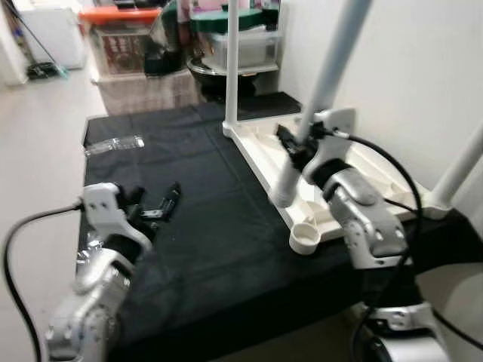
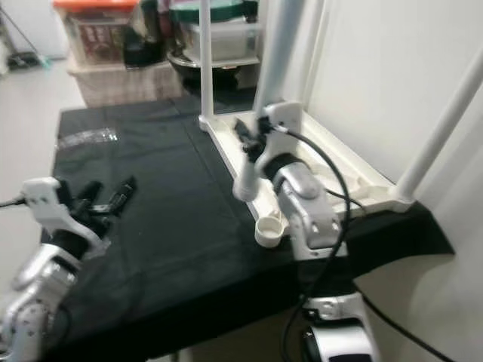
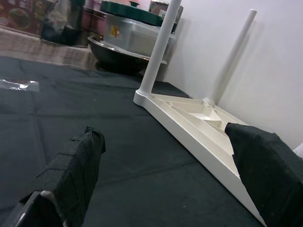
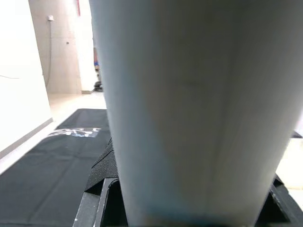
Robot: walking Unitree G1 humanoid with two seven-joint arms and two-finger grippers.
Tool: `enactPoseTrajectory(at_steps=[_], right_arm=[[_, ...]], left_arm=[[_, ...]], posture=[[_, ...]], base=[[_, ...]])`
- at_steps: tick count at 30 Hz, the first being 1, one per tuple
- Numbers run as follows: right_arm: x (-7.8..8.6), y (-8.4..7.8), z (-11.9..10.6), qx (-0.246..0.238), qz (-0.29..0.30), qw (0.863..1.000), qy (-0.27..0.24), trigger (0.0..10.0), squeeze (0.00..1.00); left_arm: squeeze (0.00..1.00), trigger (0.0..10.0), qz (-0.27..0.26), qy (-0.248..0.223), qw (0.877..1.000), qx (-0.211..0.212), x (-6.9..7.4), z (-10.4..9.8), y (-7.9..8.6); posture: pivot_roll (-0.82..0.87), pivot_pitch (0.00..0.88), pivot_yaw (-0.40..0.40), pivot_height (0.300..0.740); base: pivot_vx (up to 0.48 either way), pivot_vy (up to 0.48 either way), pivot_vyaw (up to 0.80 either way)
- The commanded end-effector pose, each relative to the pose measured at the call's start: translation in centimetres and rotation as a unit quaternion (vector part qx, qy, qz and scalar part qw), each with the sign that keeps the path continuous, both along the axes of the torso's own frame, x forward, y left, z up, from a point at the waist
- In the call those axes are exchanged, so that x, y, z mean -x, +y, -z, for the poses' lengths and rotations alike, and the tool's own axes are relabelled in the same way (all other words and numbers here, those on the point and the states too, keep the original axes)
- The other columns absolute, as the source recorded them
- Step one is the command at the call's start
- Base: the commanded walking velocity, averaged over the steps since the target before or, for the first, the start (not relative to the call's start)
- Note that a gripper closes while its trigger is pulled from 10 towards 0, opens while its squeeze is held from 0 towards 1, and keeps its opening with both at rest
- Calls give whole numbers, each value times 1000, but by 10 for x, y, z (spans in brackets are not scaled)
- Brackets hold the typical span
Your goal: Building children table
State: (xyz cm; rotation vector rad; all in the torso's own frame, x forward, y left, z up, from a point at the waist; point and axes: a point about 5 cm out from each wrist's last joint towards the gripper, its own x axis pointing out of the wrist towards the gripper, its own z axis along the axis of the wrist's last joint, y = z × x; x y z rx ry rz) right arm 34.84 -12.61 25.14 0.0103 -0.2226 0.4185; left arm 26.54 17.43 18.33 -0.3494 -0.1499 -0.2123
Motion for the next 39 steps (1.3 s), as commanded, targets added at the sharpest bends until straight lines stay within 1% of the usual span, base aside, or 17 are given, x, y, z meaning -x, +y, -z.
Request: enactPoseTrajectory(at_steps=[1, 3, 5, 7, 8, 10, 12, 13, 17, 18, 19, 20, 28, 29, 32, 34, 39], right_arm=[[-2, -6, -4, 7, -10, 1000, -3, 10000, 0], [1, -6, -1, 36, -65, 997, 5, 10000, 0], [1, -6, -1, 36, -65, 997, 5, 10000, 0], [4, -11, 3, 63, -97, 993, 8, 10000, 0], [4, -11, 3, 63, -97, 993, 8, 10000, 0], [1, -27, 6, 75, -98, 992, 20, 10000, 0], [-1, -39, 9, 70, -96, 992, 33, 10000, 0], [-1, -42, 10, 67, -96, 992, 37, 10000, 0], [1, -42, 18, 59, -104, 992, 49, 10000, 0], [3, -40, 26, 56, -110, 991, 58, 10000, 0], [3, -39, 29, 56, -111, 990, 62, 10000, 0], [3, -39, 29, 56, -111, 990, 62, 10000, 0], [-2, -32, 53, 53, -104, 990, 80, 10000, 0], [-2, -32, 53, 53, -104, 990, 80, 10000, 0], [-4, -33, 56, 54, -97, 990, 82, 10000, 0], [-7, -35, 56, 44, -90, 991, 84, 10000, 0], [-12, -47, 55, 28, -63, 994, 89, 10000, 0]], left_arm=[[0, 10000, 9, 5, 1000, -7, 0, 2, -3], [0, 10000, 11, 8, 1000, -11, 0, 3, -3], [0, 10000, 11, 8, 1000, -11, 0, 3, -3], [0, 10000, 12, 10, 1000, -13, 1, 5, -4], [0, 10000, 12, 10, 1000, -13, 1, 5, -4], [0, 10000, 12, 12, 1000, -14, 3, 6, -4], [0, 10000, 11, 15, 1000, -16, 3, 7, -4], [0, 10000, 10, 16, 1000, -17, 4, 8, -4], [0, 10000, 12, 21, 999, -30, 4, 11, -7], [0, 10000, 19, 23, 999, -44, 4, 13, -10], [0, 10000, 22, 23, 998, -49, 4, 14, -12], [0, 10000, 22, 23, 998, -49, 4, 14, -12], [0, 10000, 23, 34, 997, -67, 5, 20, -14], [0, 10000, 23, 34, 997, -67, 5, 20, -14], [0, 10000, 23, 33, 997, -67, 5, 20, -15], [0, 10000, 22, 33, 997, -68, 6, 20, -15], [0, 10000, 24, 36, 996, -73, 7, 22, -15]], posture=[[40, 0, -65, 740], [44, 0, -69, 740], [44, 0, -69, 740], [42, 0, -72, 740], [42, 0, -72, 740], [45, 0, -77, 740], [40, 0, -77, 740], [40, 0, -77, 740], [35, 0, -75, 740], [33, 0, -73, 740], [33, 0, -73, 740], [33, 0, -73, 740], [43, 0, -81, 740], [43, 0, -81, 740], [47, 0, -84, 740], [47, 0, -84, 740], [44, 0, -83, 740]], base=[[0, 0, 0], [0, 0, 0], [0, 0, 0], [0, 0, 0], [0, 0, 0], [0, 0, 0], [0, 0, 0], [0, 0, 0], [0, 0, 0], [0, 0, 0], [0, 0, 0], [0, 0, 0], [0, 0, 0], [0, 0, 0], [0, 0, 0], [0, 0, 0], [0, 0, 0]])
